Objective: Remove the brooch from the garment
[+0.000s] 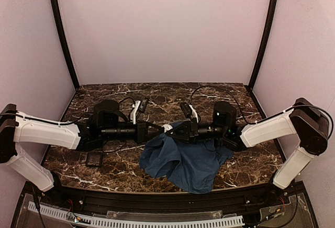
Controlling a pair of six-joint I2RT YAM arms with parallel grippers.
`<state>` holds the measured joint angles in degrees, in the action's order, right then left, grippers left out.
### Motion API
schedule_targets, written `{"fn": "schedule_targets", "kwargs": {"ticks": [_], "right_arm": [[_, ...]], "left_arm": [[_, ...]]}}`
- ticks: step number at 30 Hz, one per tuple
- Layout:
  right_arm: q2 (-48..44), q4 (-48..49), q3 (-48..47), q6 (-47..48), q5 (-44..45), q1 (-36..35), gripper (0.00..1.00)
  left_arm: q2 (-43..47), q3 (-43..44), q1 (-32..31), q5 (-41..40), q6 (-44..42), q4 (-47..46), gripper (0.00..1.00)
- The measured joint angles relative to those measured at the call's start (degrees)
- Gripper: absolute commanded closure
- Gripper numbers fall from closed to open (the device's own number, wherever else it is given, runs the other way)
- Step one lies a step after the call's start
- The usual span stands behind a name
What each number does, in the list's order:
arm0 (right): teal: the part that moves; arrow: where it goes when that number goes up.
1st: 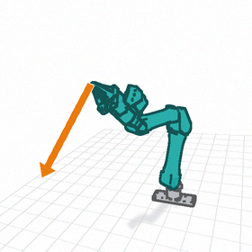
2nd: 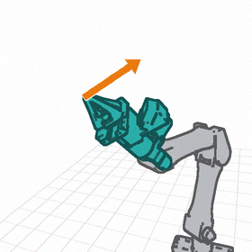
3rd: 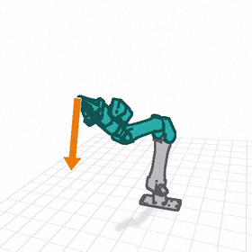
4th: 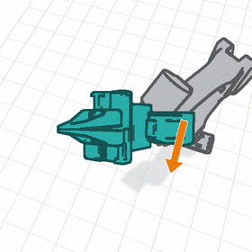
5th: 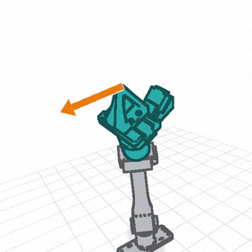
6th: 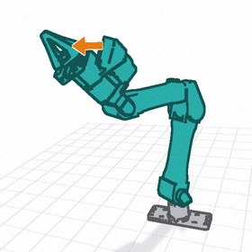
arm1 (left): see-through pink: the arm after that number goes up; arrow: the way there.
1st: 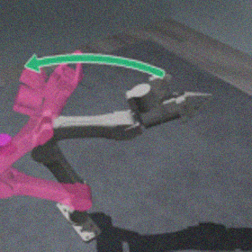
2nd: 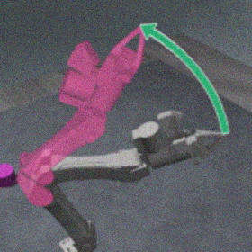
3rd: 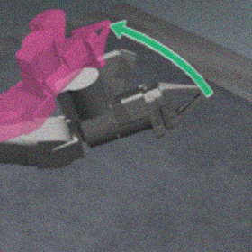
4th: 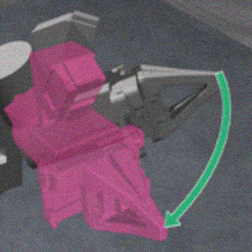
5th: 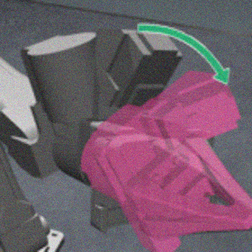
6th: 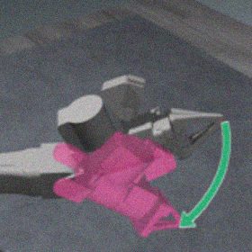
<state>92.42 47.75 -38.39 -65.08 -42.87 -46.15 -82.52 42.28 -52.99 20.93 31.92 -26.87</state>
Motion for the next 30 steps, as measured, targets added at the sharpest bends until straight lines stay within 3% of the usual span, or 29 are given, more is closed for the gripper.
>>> {"fn": "schedule_targets", "kwargs": {"ticks": [3, 9, 12, 21, 30], "right_arm": [[-1.2, -2.9, -0.5, 3.3, 0.1, 0.1, 0.86], [-6.4, -15.4, -3.1, 12.1, 1.8, 1.7, 0.43], [-9.6, -20.1, -4.5, 16.7, 2.7, 2.8, 0.34], [-14.6, -24.8, -4.2, 23.0, 3.1, 3.0, 0.34], [-12.4, -24.9, -2.9, 23.7, 1.9, 1.2, 0.58]], "left_arm": [[0.0, 0.0, -0.6, -1.8, 0.1, 0.1, 0.99], [0.0, 0.7, -1.3, -1.6, 0.0, 0.4, 0.99], [0.0, 0.7, -1.6, -0.5, 0.1, 0.4, 0.99], [0.0, 0.8, -1.6, 0.9, 1.1, 0.0, 0.99], [0.0, 0.8, -1.6, 1.8, 2.6, -2.7, 0.99]]}}
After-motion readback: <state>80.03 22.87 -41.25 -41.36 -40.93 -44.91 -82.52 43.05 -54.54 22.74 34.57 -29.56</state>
